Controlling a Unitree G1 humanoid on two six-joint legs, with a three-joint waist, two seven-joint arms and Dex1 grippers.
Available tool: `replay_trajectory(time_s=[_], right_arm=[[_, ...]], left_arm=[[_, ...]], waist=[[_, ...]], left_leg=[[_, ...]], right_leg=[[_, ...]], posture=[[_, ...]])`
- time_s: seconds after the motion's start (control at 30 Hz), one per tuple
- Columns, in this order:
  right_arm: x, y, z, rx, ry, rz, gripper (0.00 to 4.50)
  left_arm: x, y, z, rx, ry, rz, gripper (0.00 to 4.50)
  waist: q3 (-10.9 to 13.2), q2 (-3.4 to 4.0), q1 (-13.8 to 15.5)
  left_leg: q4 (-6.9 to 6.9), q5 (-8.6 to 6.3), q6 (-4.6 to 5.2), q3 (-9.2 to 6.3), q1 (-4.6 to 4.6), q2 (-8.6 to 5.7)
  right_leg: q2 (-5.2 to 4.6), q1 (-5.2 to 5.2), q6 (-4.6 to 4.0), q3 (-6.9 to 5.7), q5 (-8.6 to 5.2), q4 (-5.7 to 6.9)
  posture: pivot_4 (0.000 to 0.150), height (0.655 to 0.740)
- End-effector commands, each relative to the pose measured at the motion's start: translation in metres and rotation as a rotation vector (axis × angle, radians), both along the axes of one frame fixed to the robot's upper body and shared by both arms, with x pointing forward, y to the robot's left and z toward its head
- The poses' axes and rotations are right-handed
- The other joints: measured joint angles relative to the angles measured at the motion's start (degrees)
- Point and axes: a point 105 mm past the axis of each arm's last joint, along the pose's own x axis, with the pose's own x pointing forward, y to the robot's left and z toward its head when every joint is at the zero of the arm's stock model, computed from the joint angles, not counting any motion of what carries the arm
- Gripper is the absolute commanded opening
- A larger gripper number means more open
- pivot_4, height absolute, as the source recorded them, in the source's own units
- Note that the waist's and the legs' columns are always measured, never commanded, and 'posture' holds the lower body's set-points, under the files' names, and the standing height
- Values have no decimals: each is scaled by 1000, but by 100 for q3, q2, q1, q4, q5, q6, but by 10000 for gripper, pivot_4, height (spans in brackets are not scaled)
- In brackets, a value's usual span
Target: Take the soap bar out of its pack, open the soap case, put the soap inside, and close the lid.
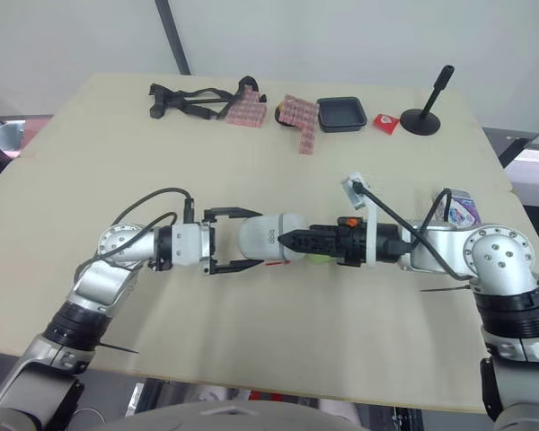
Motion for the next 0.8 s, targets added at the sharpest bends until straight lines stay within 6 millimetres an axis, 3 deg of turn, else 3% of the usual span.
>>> replay_trajectory(time_s=[0.03, 0.3, 0.57, 0.8], right_arm=[[-3, -1, 8, 40, 10, 6, 45000], [-5, -4, 6, 33, 42, 18, 45000], [-1, -5, 3, 17, 39, 5, 20969], [-2, -5, -1, 10, 49, 24, 20069]], left_arm=[[-1, -1, 10, -15, -48, -10, 34557], [0, 0, 9, -9, -38, -2, 34557], [-1, 0, 8, -4, -30, -6, 34557], [0, 1, 8, -3, -23, 2, 34557]], waist=[[0, 0, -1], [0, 0, 6], [0, 0, 3], [0, 0, 4]], left_leg=[[0, 0, 0, 0, 0, 0], [2, 0, 0, 0, -2, 0], [5, 0, 0, 0, -2, 0], [6, 0, 0, 0, -2, 0]], right_leg=[[0, 0, 0, 1, 0, 0], [0, 0, 1, 0, 0, 1], [0, 0, 1, -1, 0, 5], [0, 0, 1, 0, 0, 7]], posture=[[1500, 7400], [1500, 7400], [1500, 7400], [1500, 7400]])
